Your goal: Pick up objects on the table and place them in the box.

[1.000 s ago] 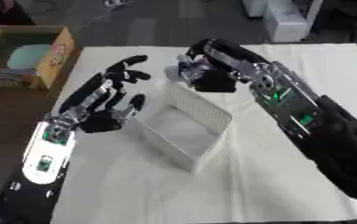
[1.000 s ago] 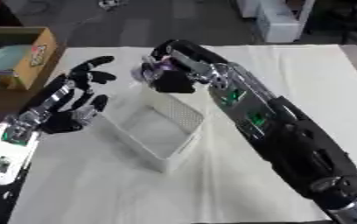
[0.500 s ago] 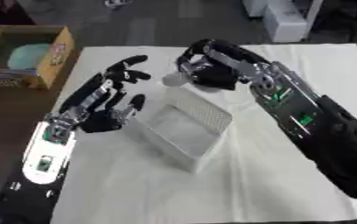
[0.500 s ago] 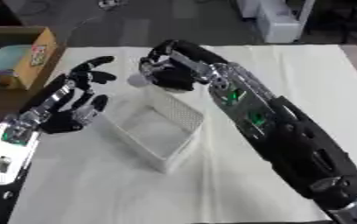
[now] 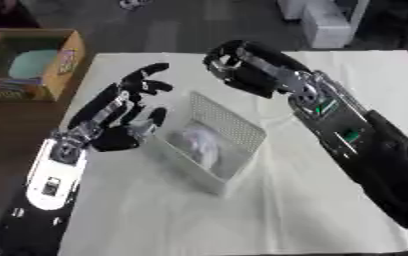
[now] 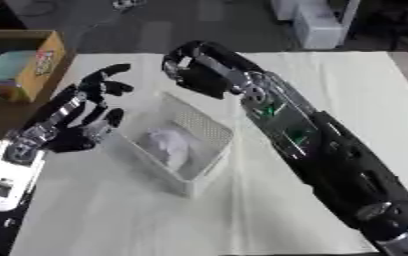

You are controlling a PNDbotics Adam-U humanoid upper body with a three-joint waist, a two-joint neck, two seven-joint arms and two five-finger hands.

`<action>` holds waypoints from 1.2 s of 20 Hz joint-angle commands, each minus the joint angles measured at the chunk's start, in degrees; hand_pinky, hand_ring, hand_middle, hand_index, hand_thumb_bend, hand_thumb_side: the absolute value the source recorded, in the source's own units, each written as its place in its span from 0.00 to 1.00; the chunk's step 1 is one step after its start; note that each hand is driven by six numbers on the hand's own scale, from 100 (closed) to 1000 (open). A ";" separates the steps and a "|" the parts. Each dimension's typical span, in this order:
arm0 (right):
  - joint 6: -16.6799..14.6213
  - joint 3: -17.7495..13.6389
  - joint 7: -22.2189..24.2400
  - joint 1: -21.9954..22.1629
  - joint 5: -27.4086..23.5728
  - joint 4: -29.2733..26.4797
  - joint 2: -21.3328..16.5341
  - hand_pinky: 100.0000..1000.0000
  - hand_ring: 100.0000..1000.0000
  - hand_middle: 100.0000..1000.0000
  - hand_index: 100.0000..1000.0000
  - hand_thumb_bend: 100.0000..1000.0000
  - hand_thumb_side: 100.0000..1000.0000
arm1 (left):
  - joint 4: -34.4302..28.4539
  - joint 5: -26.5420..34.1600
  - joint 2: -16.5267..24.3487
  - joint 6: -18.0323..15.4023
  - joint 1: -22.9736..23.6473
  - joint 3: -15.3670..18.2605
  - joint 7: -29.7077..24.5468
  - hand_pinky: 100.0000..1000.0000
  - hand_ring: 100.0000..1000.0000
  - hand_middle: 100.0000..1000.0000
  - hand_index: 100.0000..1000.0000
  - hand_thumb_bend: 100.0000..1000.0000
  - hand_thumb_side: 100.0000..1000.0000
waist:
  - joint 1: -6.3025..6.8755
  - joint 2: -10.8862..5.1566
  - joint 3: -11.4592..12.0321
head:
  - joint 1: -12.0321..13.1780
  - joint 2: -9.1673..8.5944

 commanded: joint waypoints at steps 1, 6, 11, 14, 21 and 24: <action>0.00 -0.53 -1.69 -0.55 -1.76 -0.47 -0.10 0.57 0.68 0.78 0.82 0.00 1.00 | -0.72 -0.17 0.10 -0.19 -0.68 -0.05 -0.12 0.76 0.00 0.98 0.83 0.00 0.69 | 0.06 -0.43 0.01 | 0.51 -0.22; -0.10 -0.93 -2.71 -0.20 -0.79 -0.01 -0.74 0.60 0.70 0.79 0.82 0.00 1.00 | -0.78 -0.19 0.11 -0.20 -0.73 -0.01 -0.07 0.76 0.00 0.98 0.83 0.00 0.69 | 0.06 -0.33 0.02 | 0.65 -0.22; -1.05 -4.86 -2.24 1.85 10.82 0.63 -3.86 0.67 0.74 0.82 0.84 0.00 1.00 | -1.86 -0.50 0.39 -0.23 -0.06 0.29 0.21 0.76 0.00 0.98 0.83 0.00 0.69 | -0.24 0.27 -0.28 | 1.90 -0.22; -1.32 -9.40 -4.89 4.87 18.98 -1.29 -5.60 0.66 0.73 0.81 0.83 0.00 1.00 | -2.80 -0.89 0.59 -0.19 0.08 0.49 0.42 0.76 0.00 0.98 0.83 0.00 0.68 | -0.37 0.94 -0.55 | 2.63 -0.22; 3.88 -20.48 -19.46 14.30 24.37 -9.39 -8.31 0.40 0.51 0.65 0.69 0.00 1.00 | -6.24 -0.37 1.76 -0.24 -0.69 1.05 2.28 0.75 0.00 0.95 0.83 0.00 0.66 | -0.67 3.08 -1.13 | 3.59 -0.22; 6.55 -26.59 -32.56 19.72 22.02 -15.34 -7.63 0.24 0.42 0.56 0.62 0.00 0.95 | -8.94 1.06 2.60 -0.60 0.47 1.31 3.79 0.74 0.00 0.94 0.82 0.00 0.65 | -0.77 3.84 -1.78 | 4.37 -0.22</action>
